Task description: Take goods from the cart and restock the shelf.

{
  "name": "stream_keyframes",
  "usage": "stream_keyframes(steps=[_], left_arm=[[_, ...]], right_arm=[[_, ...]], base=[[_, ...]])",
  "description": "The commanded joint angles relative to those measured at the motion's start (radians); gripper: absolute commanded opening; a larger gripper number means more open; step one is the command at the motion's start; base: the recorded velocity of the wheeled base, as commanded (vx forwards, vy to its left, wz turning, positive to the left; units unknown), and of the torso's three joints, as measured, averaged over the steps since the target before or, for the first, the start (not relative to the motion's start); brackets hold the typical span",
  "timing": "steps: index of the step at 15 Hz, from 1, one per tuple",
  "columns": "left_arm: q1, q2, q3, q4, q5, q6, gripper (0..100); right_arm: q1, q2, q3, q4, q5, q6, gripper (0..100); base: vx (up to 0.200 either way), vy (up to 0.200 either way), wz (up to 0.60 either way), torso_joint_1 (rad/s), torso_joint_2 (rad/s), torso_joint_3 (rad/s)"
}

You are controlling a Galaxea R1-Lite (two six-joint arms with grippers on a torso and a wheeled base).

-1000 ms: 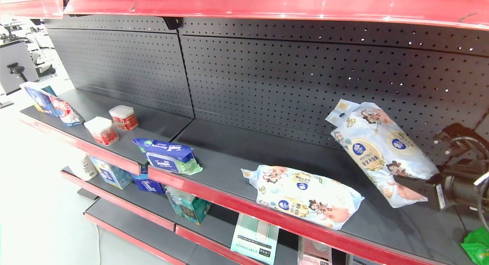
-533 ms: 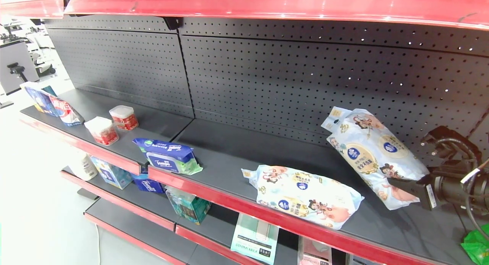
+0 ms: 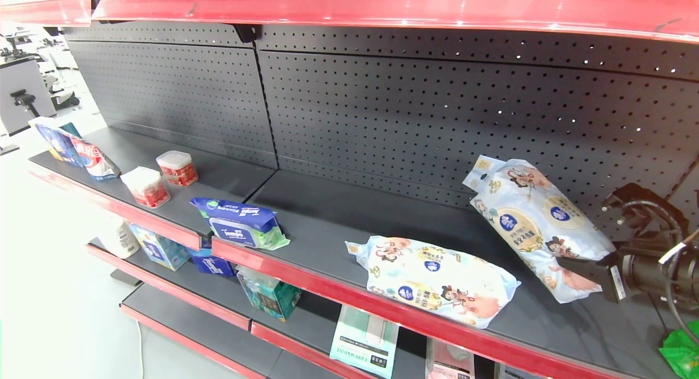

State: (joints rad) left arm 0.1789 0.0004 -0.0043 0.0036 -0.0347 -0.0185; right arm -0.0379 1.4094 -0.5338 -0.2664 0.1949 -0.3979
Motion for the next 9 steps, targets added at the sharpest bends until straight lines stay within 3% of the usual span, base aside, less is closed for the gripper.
stream_keyframes(steps=[1, 7, 9], left_arm=[[0.001, 0.000, 0.003, -0.001, 0.001, -0.001, 100], [0.001, 0.000, 0.003, -0.001, 0.001, 0.009, 100], [0.001, 0.000, 0.003, -0.001, 0.001, 0.009, 100]], right_arm=[[-0.002, -0.003, 0.003, 0.001, 0.001, -0.007, 0], [0.000, 0.057, -0.057, -0.001, 0.008, -0.018, 0], [-0.007, 0.115, -0.101, -0.001, 0.054, -0.049, 0]], base=[[0.000, 0.000, 0.00, 0.000, 0.00, 0.000], [0.000, 0.000, 0.00, 0.000, 0.00, 0.000], [0.000, 0.000, 0.00, 0.000, 0.00, 0.000]])
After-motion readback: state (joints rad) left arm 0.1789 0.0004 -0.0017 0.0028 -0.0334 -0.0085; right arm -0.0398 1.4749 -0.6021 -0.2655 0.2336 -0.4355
